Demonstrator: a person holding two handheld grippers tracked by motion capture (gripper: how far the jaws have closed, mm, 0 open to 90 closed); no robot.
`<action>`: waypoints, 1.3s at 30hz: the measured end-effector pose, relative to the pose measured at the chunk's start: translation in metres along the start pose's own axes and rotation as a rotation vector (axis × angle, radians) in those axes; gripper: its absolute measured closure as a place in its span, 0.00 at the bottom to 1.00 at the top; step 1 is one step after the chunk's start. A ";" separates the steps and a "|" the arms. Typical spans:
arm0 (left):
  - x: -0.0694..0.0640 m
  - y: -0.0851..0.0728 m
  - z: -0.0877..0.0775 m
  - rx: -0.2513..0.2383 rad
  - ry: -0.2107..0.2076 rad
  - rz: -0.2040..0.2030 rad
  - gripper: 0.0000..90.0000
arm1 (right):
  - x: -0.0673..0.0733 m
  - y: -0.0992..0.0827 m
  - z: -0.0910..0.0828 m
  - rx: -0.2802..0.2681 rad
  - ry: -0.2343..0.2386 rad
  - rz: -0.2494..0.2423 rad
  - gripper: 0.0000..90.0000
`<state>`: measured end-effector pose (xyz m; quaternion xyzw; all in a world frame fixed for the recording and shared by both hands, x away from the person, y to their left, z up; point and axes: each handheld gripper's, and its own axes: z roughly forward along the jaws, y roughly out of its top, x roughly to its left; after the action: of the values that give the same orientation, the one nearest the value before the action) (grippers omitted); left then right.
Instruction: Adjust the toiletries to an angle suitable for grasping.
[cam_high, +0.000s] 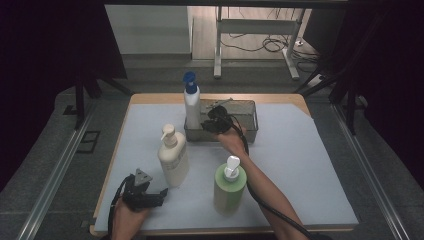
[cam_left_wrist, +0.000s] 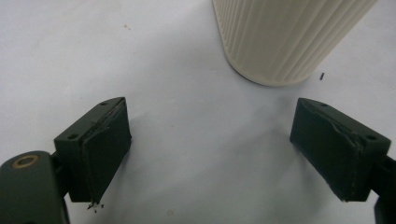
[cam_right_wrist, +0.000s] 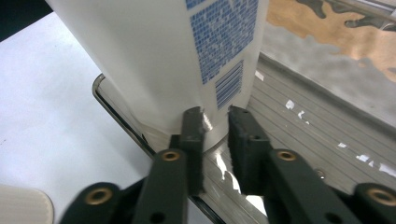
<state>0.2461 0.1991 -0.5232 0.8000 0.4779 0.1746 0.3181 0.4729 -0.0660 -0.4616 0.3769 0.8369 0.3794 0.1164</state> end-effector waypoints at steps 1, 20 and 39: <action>0.000 0.000 0.000 0.000 0.000 0.000 0.14 | 0.000 0.000 -0.001 -0.003 0.000 0.000 0.78; 0.000 0.000 0.000 -0.001 0.000 0.000 0.13 | -0.011 -0.003 -0.037 -0.040 0.030 -0.042 0.43; 0.000 0.000 0.000 -0.001 0.000 -0.001 0.13 | -0.017 -0.019 -0.075 -0.082 0.015 -0.066 0.00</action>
<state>0.2463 0.1991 -0.5233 0.7997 0.4782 0.1747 0.3183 0.4387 -0.1270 -0.4255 0.3412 0.8335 0.4121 0.1378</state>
